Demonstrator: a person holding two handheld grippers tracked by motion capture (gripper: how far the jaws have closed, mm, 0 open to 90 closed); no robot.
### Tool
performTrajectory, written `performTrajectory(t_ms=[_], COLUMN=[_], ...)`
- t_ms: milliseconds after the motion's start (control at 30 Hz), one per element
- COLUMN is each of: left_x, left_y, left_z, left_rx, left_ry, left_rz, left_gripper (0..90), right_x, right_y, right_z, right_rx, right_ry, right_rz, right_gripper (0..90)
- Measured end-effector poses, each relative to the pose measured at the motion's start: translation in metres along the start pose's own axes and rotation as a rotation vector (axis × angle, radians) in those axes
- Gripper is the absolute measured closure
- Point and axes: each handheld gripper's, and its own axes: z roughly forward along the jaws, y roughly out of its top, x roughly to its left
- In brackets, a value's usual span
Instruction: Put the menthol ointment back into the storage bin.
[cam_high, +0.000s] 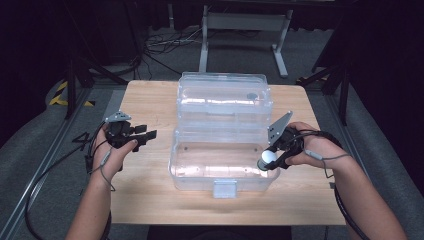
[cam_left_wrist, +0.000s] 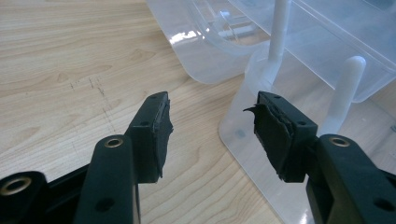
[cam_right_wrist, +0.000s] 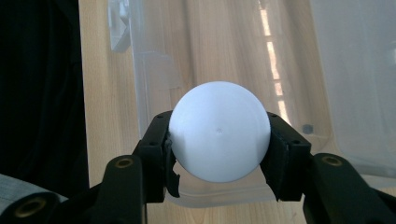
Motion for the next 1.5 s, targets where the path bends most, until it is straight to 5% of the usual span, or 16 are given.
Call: performTrajectory(t_ms=[900, 1500], left_x=[0.001, 0.002], left_y=[-0.002, -0.003], left_z=[0.003, 0.004], left_rx=[0.012, 0.02], left_ry=[0.002, 0.001], left_rz=[-0.001, -0.004], left_gripper=[46.6, 46.6], right_x=[-0.003, -0.006], right_y=[-0.007, -0.009], right_z=[0.036, 0.054], right_rx=[-0.01, 0.031], right_ry=[0.041, 0.058], right_rz=[0.009, 0.02], right_gripper=[50.2, 50.2])
